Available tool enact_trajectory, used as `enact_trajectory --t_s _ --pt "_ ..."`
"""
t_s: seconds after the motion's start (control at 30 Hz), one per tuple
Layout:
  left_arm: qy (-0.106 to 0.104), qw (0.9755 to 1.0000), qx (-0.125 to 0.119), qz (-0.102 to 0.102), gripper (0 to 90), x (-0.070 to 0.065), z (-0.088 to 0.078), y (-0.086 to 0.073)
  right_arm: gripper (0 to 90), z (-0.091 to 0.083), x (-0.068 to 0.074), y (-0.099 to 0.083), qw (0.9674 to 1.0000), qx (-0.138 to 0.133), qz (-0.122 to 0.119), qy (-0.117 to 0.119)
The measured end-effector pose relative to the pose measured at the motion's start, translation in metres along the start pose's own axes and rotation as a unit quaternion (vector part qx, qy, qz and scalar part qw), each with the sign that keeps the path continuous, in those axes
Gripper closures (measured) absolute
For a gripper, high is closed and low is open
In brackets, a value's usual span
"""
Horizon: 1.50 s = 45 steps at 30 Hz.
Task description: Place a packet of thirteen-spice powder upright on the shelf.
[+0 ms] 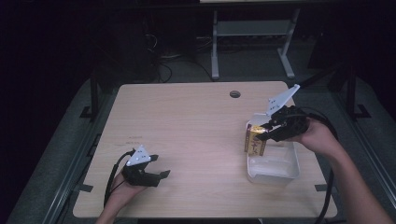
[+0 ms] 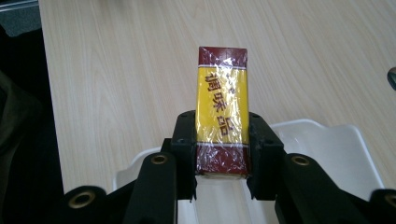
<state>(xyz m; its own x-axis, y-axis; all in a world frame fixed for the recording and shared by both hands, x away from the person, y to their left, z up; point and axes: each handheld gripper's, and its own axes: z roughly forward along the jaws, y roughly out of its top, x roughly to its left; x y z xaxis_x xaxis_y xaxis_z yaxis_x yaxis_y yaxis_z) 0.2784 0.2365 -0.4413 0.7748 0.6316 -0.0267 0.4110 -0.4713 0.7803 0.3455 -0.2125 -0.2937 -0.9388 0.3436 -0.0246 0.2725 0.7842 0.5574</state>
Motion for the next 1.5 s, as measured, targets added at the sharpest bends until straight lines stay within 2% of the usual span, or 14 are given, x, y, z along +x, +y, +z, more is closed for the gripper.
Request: enact_trajectory --t_s 0.37,0.63,0.83,1.5 --pt "0.001 1.0000 -0.001 0.000 22.8 0.000 0.000 0.000 68.1 -0.005 -0.004 -0.014 0.9998 0.013 0.009 -0.009" --pt "0.002 1.0000 0.000 0.001 22.8 0.000 0.001 0.001 68.1 -0.003 -0.005 -0.022 0.9997 0.017 0.016 -0.010" --pt "0.001 1.0000 -0.001 0.002 22.8 0.000 0.001 0.001 68.1 0.005 -0.007 -0.027 0.9994 0.026 0.019 -0.009" --pt "0.001 1.0000 0.000 0.003 22.9 0.001 0.001 0.001 67.9 0.030 -0.013 -0.049 0.9986 0.031 0.044 0.002"
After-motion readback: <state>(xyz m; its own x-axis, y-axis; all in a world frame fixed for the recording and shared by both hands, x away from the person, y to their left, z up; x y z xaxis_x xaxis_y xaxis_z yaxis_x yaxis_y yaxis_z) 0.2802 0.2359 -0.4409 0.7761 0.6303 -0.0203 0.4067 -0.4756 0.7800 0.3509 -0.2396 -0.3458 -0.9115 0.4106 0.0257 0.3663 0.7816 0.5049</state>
